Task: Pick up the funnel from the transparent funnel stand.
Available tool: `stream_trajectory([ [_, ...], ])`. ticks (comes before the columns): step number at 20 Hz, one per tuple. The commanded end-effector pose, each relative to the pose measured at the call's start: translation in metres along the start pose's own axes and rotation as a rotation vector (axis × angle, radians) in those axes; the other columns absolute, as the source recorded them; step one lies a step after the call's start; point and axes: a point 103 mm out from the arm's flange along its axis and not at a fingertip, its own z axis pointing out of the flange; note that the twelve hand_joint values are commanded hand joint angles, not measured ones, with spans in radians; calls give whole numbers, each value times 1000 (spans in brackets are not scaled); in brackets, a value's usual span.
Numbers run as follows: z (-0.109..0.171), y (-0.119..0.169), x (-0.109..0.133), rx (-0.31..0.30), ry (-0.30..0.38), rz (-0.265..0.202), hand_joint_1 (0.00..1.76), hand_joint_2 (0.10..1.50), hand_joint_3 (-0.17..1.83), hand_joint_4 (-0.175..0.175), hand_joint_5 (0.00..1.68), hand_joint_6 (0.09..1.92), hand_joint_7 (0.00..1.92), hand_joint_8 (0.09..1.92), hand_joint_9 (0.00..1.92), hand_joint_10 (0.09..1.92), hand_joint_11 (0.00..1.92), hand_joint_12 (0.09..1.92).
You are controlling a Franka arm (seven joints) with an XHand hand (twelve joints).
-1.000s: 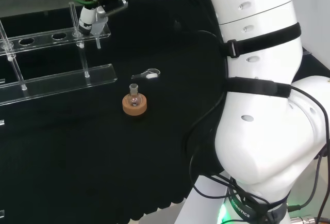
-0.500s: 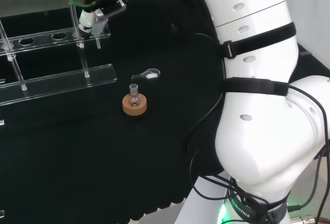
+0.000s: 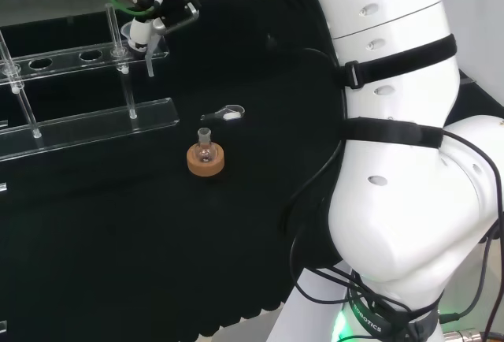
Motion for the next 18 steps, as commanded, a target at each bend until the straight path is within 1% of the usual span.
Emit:
stream_trajectory([
  [1, -16, -14, -4, -205, -41, 44, 694, 787, 417, -58, 615, 163, 636, 781, 924, 566, 620, 1321],
  [2, -24, -20, -3, -249, -55, 47, 712, 791, 431, -57, 680, 292, 704, 784, 984, 541, 649, 1301],
  [3, -30, -25, -3, -274, -62, 48, 728, 793, 444, -55, 713, 432, 751, 790, 1026, 524, 675, 1284],
  [4, -34, -29, -4, -293, -67, 49, 739, 793, 455, -53, 727, 548, 785, 795, 1054, 514, 694, 1269],
  [6, -43, -38, -5, -311, -77, 54, 758, 793, 471, -49, 759, 679, 850, 810, 1098, 509, 721, 1252],
  [8, -52, -53, -9, -323, -72, 60, 769, 793, 480, -47, 783, 732, 890, 820, 1128, 511, 739, 1244],
  [10, -60, -71, -14, -333, -73, 78, 776, 790, 484, -46, 793, 750, 904, 825, 1139, 512, 747, 1240],
  [14, -59, -97, -19, -326, -77, 103, 780, 782, 497, -47, 793, 771, 902, 829, 1143, 509, 756, 1230],
  [18, -55, -127, -19, -319, -68, 123, 780, 777, 499, -45, 789, 774, 886, 826, 1135, 505, 756, 1229],
])
